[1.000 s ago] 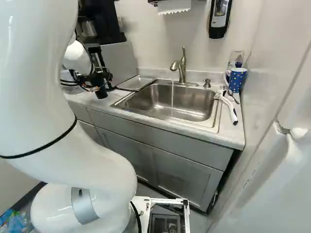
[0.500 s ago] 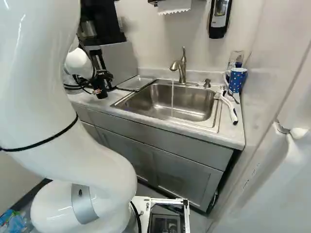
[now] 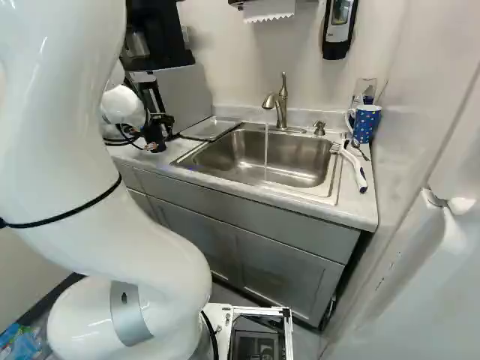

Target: Rinse the cup and place it in the tray

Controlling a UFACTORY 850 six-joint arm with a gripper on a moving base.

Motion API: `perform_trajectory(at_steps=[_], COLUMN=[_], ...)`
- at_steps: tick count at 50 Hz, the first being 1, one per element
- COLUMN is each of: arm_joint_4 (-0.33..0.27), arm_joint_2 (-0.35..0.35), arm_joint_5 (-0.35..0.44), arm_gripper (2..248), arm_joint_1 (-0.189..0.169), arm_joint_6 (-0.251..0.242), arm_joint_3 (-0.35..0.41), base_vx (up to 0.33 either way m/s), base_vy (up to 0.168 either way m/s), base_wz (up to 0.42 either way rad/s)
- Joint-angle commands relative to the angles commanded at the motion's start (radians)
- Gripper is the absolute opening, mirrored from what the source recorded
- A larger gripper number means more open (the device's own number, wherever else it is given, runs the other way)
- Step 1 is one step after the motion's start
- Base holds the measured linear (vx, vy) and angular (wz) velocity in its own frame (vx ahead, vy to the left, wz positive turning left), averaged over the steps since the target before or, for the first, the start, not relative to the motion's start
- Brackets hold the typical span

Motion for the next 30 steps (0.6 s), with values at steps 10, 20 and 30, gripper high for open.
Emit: perform_trajectory(at_steps=[10,20,30], arm_joint_4=[0.000,0.000,0.000], arm_joint_2=[-0.005,-0.004,0.002], arm_joint_5=[0.053,0.106,0.160], arm_gripper=[247,247,247], arm_joint_1=[0.004,0.008,0.010], arm_joint_6=[0.000,0.000,0.000], arm_joint_3=[0.018,0.041,0.070], base_vx=[0.000,0.000,0.000], base_vy=[0.000,0.000,0.000], base_wz=[0.000,0.000,0.000])
